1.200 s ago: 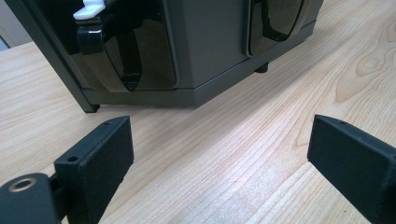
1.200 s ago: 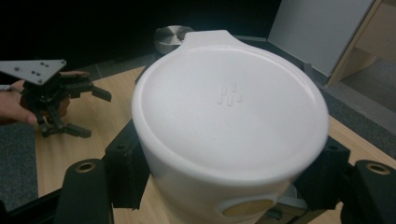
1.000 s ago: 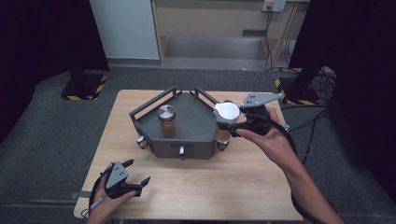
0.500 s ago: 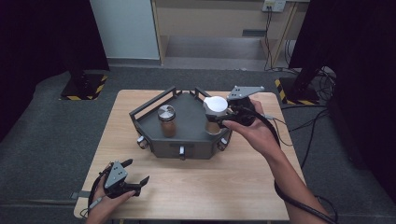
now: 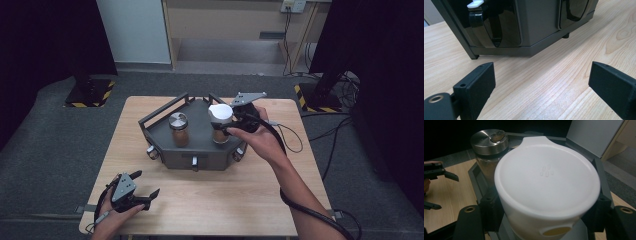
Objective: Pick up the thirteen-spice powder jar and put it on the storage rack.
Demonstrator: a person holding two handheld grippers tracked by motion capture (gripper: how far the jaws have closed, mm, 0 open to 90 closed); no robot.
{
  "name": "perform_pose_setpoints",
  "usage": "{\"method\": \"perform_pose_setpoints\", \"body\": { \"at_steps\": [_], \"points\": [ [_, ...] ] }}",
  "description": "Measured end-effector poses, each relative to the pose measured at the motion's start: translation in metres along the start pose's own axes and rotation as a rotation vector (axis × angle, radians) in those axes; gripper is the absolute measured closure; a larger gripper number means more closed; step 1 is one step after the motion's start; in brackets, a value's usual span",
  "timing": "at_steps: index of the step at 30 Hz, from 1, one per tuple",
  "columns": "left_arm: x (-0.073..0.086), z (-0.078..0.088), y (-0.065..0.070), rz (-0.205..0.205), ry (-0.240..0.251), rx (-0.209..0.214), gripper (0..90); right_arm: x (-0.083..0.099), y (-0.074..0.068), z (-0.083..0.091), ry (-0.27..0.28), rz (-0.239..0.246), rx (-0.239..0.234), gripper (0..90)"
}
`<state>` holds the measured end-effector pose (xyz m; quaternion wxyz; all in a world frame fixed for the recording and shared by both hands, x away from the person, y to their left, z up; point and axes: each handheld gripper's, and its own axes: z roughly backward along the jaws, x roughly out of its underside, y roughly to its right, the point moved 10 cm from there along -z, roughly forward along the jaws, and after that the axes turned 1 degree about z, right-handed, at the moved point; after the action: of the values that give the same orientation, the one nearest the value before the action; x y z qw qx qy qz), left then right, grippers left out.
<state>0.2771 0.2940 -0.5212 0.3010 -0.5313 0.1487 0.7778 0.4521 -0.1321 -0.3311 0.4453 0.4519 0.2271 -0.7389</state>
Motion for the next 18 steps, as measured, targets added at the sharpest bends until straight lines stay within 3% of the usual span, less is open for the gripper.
{"method": "perform_pose_setpoints", "body": {
  "at_steps": [9,18],
  "points": [
    [-0.0008,-0.0013,0.0022,-0.011,-0.007,0.004,6.1,0.0082,0.0017,-0.0065,0.001,-0.008,-0.006,31.2],
    [-0.0012,-0.0019,0.0033,-0.016,-0.009,0.006,6.2,0.0071,-0.0013,-0.0058,-0.014,0.022,-0.004,31.1]
  ]
}}
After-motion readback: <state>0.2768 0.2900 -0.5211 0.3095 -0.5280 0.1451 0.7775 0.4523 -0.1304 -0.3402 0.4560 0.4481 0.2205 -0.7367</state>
